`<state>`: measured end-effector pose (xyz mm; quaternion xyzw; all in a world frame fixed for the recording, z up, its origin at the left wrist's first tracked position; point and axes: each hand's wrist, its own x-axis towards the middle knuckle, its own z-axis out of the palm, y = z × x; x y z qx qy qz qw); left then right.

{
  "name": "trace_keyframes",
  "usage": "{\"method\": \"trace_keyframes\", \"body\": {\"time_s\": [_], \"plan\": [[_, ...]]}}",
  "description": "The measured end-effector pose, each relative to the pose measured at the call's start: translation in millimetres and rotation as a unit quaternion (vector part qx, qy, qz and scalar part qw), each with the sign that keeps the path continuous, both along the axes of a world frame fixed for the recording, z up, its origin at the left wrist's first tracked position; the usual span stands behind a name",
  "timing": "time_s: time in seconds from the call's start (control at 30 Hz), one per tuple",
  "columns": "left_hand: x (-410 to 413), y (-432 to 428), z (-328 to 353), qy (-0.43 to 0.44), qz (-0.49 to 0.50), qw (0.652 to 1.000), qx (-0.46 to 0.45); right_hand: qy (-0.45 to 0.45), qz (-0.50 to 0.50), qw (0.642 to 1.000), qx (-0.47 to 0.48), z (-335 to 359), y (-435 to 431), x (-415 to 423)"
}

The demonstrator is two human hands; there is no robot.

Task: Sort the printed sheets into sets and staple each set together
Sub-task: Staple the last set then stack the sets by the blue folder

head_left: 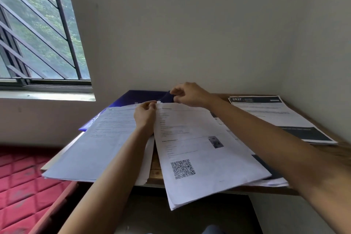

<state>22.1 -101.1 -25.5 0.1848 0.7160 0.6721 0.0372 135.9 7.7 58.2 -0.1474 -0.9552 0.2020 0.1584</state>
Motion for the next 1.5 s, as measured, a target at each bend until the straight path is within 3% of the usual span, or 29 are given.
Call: {"method": "trace_keyframes", "body": {"time_s": [0.17,0.6,1.2,1.37,1.5], "plan": [[-3,3,-2,-0.055,-0.018,0.998,0.033,-0.041,0.029,0.999,-0.001,-9,5,-37],[-1,4,4,-0.126,-0.015,0.988,0.087,0.024,0.072,0.995,-0.059,-24,15,-46],[3,0,5,-0.072,0.010,0.996,0.059,0.035,0.080,0.991,-0.099,-26,18,-52],[4,-5,4,-0.028,-0.015,0.999,0.039,0.018,0.078,0.990,-0.115,-28,23,-58],[2,-8,2,-0.059,-0.011,0.997,0.045,-0.031,0.079,0.987,-0.139,-25,32,-63]]}}
